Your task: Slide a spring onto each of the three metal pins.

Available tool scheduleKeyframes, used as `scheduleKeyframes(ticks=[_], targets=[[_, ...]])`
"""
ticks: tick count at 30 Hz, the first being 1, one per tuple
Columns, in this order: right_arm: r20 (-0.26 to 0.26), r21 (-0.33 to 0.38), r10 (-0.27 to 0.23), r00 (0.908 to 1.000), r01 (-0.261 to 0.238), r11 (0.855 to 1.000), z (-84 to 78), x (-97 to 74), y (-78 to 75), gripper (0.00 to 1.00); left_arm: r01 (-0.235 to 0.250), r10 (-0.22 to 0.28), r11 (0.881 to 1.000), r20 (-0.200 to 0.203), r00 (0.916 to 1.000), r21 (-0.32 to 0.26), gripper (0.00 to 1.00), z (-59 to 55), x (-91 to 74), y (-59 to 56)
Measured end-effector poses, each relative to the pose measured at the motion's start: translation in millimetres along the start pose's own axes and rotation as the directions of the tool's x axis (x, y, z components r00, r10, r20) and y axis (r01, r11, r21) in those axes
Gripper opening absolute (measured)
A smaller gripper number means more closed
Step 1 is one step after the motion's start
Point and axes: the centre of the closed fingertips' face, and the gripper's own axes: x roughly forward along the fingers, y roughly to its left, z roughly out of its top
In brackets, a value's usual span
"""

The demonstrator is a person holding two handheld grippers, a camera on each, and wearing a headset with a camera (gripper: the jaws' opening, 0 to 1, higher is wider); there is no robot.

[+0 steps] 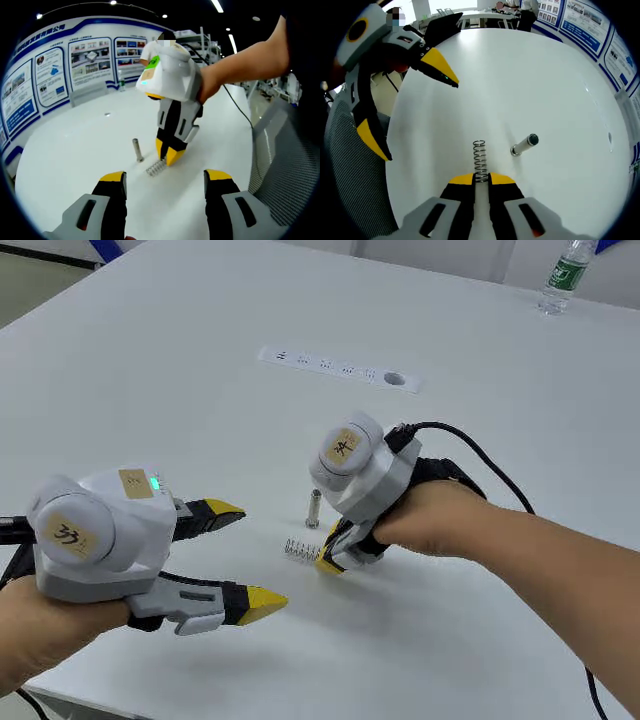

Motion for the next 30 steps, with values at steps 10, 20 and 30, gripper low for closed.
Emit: scheduleKeyframes(ticks=[10,20,30], targets=[[-0.009,-0.057,0.016,0.9998,-0.017,0.998,-7.0,-27.7,13.2,0.11,0.038,-0.038,0.999,-0.005,0.9993,0.02,0.6,1.9,6.7,-11.7],[-0.005,-0.096,0.024,0.9997,-0.025,0.995,-10.8,-53.3,26.7,0.11,0.092,-0.092,0.994,-0.007,0.9957,0.053,0.56,7.2,16.2,-27.6],[-0.036,-0.151,0.043,0.9984,-0.048,0.987,-19.5,-69.4,44.3,0.11,0.162,-0.163,0.98,-0.007,0.9867,0.112,0.45,14.8,28.1,-46.3]])
